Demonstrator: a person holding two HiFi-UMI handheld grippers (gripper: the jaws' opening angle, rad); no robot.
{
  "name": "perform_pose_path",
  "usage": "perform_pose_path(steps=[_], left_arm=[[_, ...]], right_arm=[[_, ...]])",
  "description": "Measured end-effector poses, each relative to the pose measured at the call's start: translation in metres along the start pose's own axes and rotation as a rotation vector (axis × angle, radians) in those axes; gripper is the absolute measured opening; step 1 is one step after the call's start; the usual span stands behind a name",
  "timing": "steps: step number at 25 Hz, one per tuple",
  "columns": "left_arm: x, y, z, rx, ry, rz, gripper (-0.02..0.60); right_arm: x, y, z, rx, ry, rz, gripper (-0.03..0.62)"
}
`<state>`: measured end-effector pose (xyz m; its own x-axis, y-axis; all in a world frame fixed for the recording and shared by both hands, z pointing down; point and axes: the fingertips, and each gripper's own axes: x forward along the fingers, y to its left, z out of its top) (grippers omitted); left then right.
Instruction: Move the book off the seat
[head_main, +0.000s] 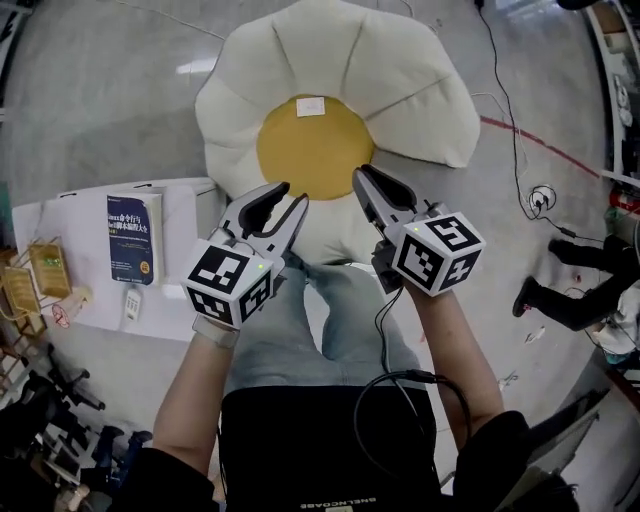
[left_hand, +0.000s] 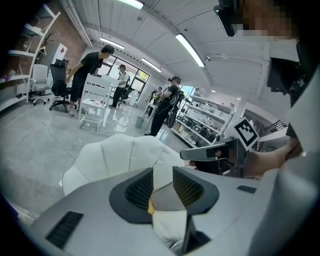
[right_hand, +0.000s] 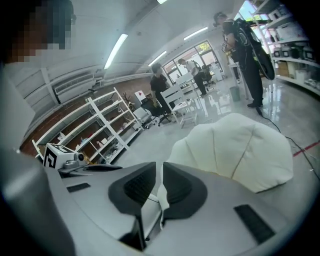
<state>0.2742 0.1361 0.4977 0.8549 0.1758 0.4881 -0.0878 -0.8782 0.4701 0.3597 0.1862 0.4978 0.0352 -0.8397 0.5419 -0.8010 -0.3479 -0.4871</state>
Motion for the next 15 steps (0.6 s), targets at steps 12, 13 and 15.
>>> perform_pose_path(steps=[12, 13, 15], left_arm=[[-0.049, -0.067, 0.072, 0.067, -0.059, -0.070, 0.126], [-0.054, -0.072, 0.078, 0.074, -0.064, -0.074, 0.126], [-0.061, -0.082, 0.089, 0.089, -0.071, -0.081, 0.126]], right_arm=[[-0.080, 0.053, 0.067, -0.027, -0.145, -0.031, 0.054], [-0.086, 0.057, 0.074, -0.035, -0.158, -0.033, 0.054], [-0.099, 0.066, 0.087, -0.055, -0.181, -0.037, 0.052]])
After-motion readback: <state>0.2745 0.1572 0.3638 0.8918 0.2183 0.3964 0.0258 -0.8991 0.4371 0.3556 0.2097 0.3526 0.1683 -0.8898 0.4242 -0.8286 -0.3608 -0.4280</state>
